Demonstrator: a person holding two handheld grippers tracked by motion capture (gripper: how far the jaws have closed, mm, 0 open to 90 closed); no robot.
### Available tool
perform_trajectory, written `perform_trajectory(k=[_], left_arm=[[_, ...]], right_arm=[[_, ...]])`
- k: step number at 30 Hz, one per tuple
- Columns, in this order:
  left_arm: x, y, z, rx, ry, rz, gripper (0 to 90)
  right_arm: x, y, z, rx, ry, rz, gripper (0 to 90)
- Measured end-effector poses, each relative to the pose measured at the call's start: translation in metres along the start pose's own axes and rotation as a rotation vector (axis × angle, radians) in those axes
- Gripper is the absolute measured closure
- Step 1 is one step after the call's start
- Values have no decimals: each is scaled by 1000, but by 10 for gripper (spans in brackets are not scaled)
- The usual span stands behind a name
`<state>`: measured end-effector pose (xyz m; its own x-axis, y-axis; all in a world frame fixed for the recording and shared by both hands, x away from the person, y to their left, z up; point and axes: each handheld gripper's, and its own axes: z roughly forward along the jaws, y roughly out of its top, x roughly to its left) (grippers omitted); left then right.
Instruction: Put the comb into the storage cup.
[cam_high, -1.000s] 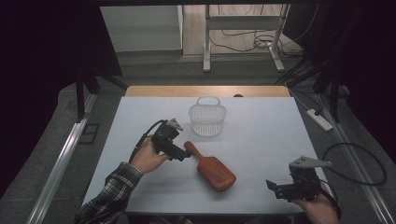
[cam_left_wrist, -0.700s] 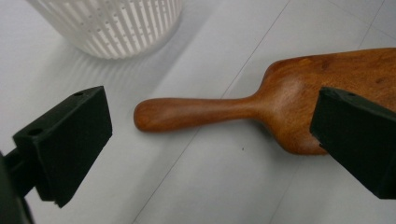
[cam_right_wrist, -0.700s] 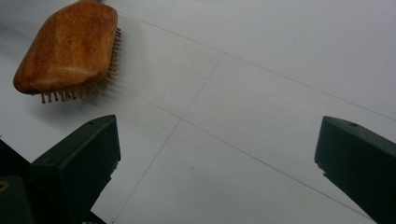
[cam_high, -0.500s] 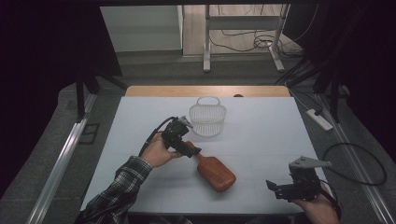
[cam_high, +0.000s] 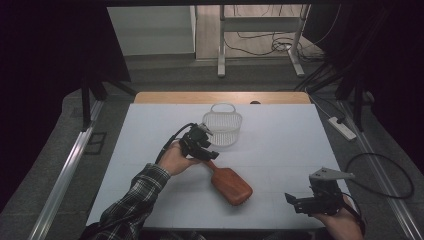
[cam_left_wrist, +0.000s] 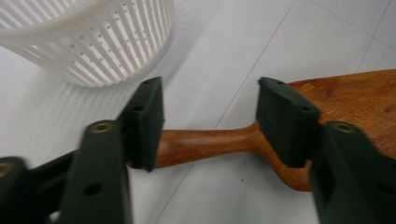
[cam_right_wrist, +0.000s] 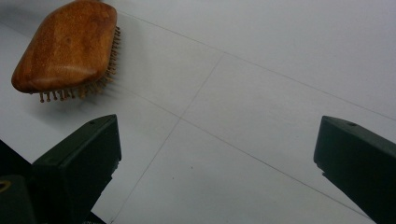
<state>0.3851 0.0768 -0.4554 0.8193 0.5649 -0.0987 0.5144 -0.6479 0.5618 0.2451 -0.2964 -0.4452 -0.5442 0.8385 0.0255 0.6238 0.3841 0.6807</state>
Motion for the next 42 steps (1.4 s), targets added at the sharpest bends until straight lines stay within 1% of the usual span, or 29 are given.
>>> perform_trajectory(k=[3,5,6,8,9,16,17,19,20,21,25,29,34,36,38,42], left_arm=[[0,2,2,2,-10,-3,653],[1,3,2,1,-13,-7,739],[1,3,1,-2,-21,-12,739],[2,5,2,3,-24,-27,844],[2,6,2,4,-23,-27,887],[2,9,7,27,-17,-17,893],[2,9,8,25,-17,-21,893],[2,9,11,31,-10,-16,893],[2,9,12,39,-6,-6,893],[2,9,14,41,-7,-9,893],[3,6,20,54,-2,-6,894],[4,3,27,63,0,-11,894],[5,-1,36,90,1,-7,893],[6,-2,39,93,2,-10,893],[7,-4,43,108,0,-5,893],[8,-6,48,121,-1,-8,894]], right_arm=[[0,0,0,1,0,0,13],[0,0,0,2,0,0,13],[0,0,0,2,0,0,13],[0,0,0,2,0,1,13],[0,0,0,2,0,2,14],[0,0,0,2,0,3,15],[0,0,0,2,-1,3,15],[0,0,0,2,-1,3,16],[0,0,0,3,-1,2,16],[0,0,0,3,0,3,16],[-1,0,0,6,1,5,17],[-1,0,1,6,0,5,18],[0,0,1,8,0,4,18],[-1,0,1,9,1,4,18],[0,0,1,8,0,4,19],[0,0,1,11,1,3,20]])
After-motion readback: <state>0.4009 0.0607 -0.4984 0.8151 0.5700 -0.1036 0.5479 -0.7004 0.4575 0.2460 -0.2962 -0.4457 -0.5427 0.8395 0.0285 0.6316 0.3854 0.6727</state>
